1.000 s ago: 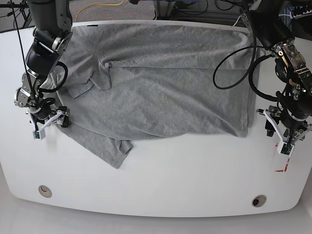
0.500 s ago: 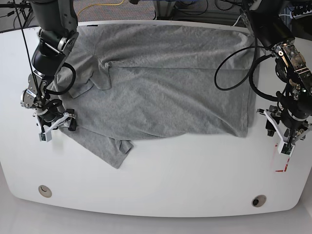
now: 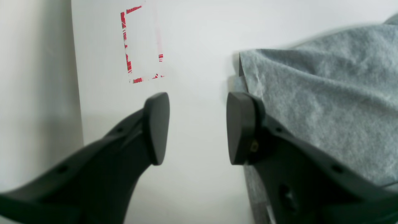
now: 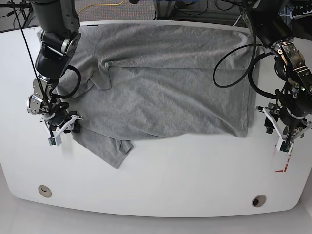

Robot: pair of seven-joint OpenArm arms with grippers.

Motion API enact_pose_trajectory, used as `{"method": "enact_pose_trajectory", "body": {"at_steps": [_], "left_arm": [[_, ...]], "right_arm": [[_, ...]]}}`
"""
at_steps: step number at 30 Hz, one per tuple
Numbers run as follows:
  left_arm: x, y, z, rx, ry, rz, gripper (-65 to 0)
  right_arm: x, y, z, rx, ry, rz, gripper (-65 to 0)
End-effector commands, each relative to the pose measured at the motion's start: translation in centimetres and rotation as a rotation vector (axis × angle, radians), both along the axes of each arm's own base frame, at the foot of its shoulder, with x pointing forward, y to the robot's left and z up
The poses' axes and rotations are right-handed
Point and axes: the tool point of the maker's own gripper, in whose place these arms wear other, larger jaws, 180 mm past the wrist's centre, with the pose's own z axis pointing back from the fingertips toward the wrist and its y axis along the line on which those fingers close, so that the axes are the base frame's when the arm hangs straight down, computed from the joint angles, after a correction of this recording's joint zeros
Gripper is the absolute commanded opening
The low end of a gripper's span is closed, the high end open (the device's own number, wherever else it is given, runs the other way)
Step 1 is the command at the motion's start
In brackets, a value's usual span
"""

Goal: Fold the T-shirt properly
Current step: 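Move the left gripper to the other hem corner and grasp it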

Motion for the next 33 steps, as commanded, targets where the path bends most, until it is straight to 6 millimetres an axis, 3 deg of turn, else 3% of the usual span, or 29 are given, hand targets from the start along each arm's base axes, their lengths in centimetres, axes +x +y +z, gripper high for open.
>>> {"method": "enact_pose_trajectory", "body": {"at_steps": [1,7,10,13,16,21,33], "left_arm": [[0.7,0.3,1.4,0.003,-0.049,0.002,-36.4],[0.7,1.2,-1.0,-0.045,0.017,0.033,-36.3],[1.1,2.3,-1.9,-0.089,0.038,0.071,-35.3],[1.9,3.1,-2.9,-0.142,0.045,0.097,-30.0],[2.5,3.5,-4.3,-0.199,0.058,0.112,-23.5],[4.1,3.4,-6.0,-0.301,0.055,0.158,-17.9],[6.9,2.1,-10.5,-0.500,0.098,0.227,-15.6]], "right_arm": [[1.1,-1.0,1.7,-0.018,-0.033,0.001,-48.0],[1.5,-1.0,2.0,-0.023,-0.038,0.004,-65.0],[1.5,-1.0,2.1,-0.025,-0.040,0.004,-64.4],[2.0,-1.1,2.8,-0.032,-0.055,0.005,-64.5],[2.2,-1.3,3.4,-0.045,-0.071,0.006,-64.5],[2.3,-1.4,3.6,-0.050,-0.078,0.006,-64.5],[2.3,-1.4,3.6,-0.050,-0.078,0.006,-64.5]]}}
